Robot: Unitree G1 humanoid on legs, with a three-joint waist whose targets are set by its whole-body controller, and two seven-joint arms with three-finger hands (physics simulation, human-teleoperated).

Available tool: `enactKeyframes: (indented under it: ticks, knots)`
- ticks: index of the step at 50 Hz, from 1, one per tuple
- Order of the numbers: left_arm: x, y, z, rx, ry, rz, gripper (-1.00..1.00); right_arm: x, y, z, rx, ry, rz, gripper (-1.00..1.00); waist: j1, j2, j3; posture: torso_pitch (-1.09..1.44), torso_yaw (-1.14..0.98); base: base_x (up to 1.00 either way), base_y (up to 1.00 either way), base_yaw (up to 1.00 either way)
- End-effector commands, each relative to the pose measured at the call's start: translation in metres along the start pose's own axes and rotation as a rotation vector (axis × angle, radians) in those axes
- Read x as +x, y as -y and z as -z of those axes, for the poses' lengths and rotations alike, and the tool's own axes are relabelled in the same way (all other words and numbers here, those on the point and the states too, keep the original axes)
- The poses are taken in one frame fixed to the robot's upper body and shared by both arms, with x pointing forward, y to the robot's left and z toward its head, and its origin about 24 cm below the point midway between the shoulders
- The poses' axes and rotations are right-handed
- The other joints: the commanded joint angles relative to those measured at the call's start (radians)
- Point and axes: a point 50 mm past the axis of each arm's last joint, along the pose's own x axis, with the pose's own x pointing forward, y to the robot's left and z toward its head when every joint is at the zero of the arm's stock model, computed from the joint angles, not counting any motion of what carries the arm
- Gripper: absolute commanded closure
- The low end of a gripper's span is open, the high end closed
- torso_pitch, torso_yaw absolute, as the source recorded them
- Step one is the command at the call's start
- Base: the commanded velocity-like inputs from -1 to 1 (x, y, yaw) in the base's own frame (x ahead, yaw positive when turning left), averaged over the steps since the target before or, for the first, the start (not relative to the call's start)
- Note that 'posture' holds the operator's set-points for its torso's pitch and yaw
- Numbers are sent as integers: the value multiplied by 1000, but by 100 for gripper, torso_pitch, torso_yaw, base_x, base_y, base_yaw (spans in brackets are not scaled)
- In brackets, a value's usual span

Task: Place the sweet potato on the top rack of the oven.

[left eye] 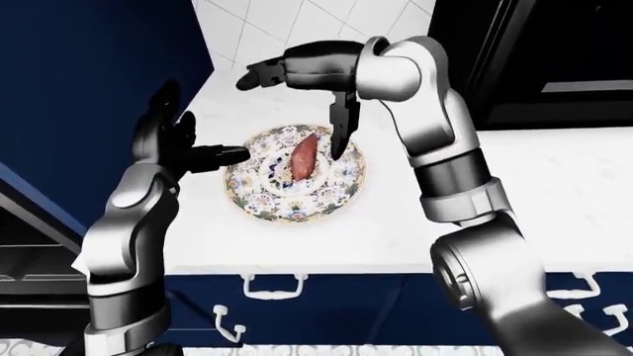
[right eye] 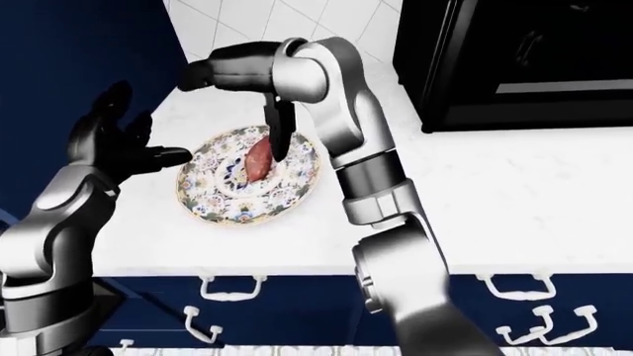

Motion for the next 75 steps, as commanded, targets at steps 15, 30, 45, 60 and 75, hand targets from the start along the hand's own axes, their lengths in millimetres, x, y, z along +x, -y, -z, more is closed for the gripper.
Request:
enactKeyframes:
  ticks: [15, 30, 45, 60, 75]
  knots:
    - [-2, -1, -22, 6, 99, 5, -100, 4, 14, -15, -86, 25, 7, -49, 0, 7, -31, 0, 0, 0, 0, 0]
    - [-2, -3, -21, 4, 99, 2, -100, 7, 8, -18, -92, 14, -65, -45, -2, 9, -32, 0, 0, 0, 0, 0]
    - [-3, -3, -19, 4, 95, 3, -100, 5, 3, -21, -92, 6, -153, -39, -6, 11, -31, 0, 0, 0, 0, 0]
    - [-4, -4, -18, 3, 93, -2, -100, 11, -8, -21, -132, 12, -167, -30, -8, 15, -31, 0, 0, 0, 0, 0]
    - [-5, -6, -17, 0, 92, -3, -100, 16, -13, -16, -234, 4, -170, -29, -8, 15, -32, 0, 0, 0, 0, 0]
